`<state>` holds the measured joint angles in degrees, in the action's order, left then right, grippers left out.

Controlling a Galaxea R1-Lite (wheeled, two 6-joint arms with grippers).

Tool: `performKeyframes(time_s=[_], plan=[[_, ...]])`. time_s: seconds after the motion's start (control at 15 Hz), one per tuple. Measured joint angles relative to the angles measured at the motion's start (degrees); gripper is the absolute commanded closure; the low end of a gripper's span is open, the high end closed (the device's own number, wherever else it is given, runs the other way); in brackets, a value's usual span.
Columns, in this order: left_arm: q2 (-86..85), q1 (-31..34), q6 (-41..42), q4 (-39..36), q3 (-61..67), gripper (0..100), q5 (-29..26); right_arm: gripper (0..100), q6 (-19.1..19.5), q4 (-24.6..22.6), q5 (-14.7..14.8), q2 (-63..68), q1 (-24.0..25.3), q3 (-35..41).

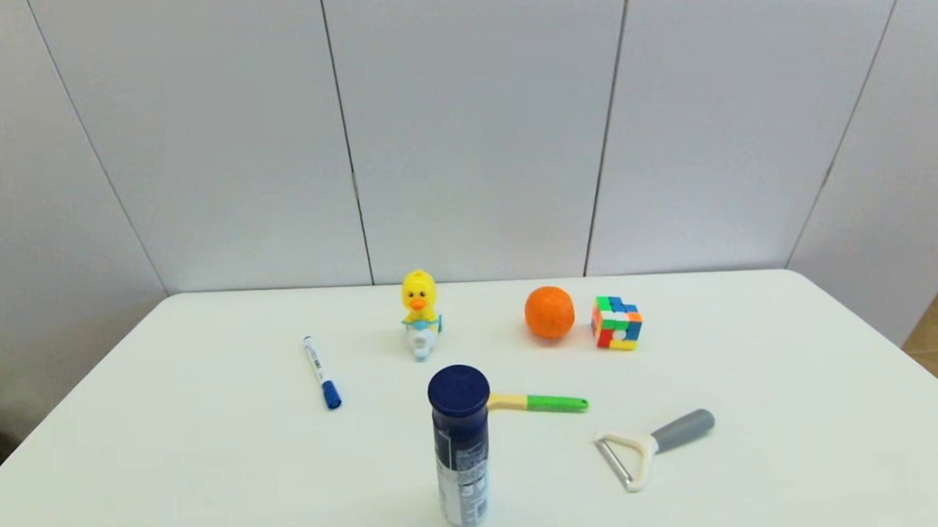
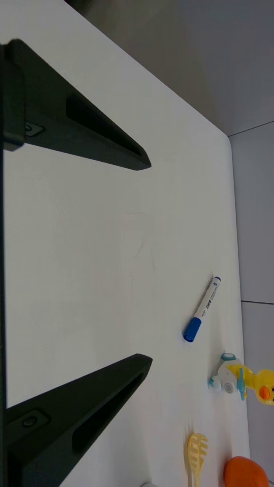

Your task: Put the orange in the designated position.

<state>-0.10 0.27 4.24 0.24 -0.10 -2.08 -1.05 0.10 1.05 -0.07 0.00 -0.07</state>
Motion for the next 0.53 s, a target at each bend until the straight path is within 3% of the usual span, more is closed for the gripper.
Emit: performKeyframes(time_s=[0.53], plan=[[0.0,0.0,-0.1,0.0,0.0,0,0.0,0,0.0,0.0,0.0,0.0,0.0,0.0]])
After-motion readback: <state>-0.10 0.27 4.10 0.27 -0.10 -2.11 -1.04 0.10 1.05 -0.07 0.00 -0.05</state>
